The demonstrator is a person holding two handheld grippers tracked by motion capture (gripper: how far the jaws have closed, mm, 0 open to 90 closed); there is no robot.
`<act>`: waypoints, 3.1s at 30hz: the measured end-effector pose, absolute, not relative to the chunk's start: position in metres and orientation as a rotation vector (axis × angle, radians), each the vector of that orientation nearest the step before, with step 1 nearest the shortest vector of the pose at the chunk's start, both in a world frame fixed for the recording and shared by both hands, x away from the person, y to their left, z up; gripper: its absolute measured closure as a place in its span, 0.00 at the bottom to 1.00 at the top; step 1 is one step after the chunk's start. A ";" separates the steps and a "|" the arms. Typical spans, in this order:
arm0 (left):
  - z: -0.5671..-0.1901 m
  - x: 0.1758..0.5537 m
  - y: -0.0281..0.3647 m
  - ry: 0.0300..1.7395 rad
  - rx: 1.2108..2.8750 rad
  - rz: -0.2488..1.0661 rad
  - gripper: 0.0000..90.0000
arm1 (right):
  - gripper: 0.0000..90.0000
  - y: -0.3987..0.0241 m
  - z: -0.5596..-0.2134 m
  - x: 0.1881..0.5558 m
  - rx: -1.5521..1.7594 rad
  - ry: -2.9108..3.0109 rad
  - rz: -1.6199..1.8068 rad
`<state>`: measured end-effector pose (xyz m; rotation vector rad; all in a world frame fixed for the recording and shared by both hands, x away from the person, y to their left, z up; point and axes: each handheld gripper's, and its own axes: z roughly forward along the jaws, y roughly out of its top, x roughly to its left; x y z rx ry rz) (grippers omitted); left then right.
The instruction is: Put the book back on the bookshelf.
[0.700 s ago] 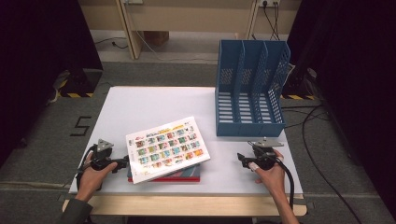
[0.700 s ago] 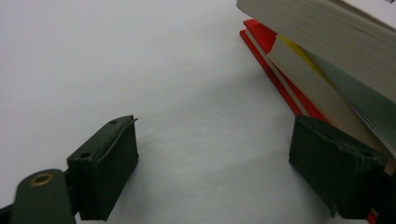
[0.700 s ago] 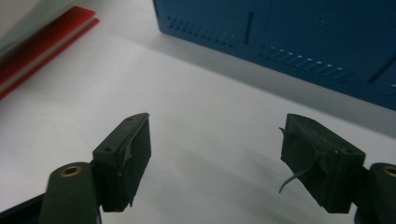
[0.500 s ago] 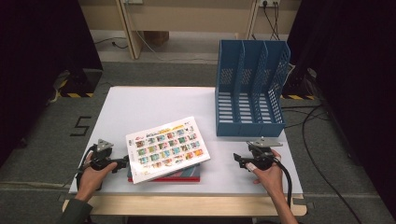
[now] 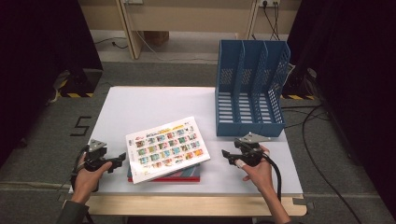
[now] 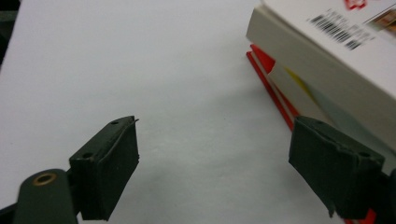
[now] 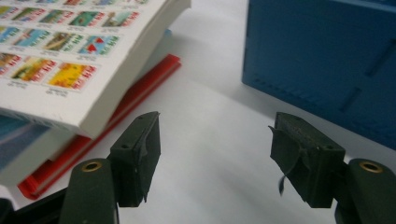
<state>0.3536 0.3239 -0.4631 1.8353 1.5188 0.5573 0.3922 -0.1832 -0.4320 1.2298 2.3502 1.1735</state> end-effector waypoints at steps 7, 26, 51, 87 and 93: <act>-0.449 0.344 0.316 1.477 1.840 0.576 0.17 | 0.38 -0.157 -0.423 0.400 1.210 2.377 1.260; -0.444 0.353 0.305 1.452 1.895 0.622 0.23 | 0.40 -0.114 -0.434 0.403 1.206 2.608 1.380; -0.434 0.365 0.277 1.336 2.017 0.753 0.50 | 0.45 -0.131 -0.437 0.339 1.347 2.604 1.469; -0.435 0.357 0.277 1.312 1.996 0.647 0.39 | 0.35 -0.122 -0.453 0.402 1.510 2.622 1.561; -0.436 0.355 0.276 1.306 1.984 0.636 0.44 | 0.52 -0.123 -0.444 0.397 1.411 2.567 1.543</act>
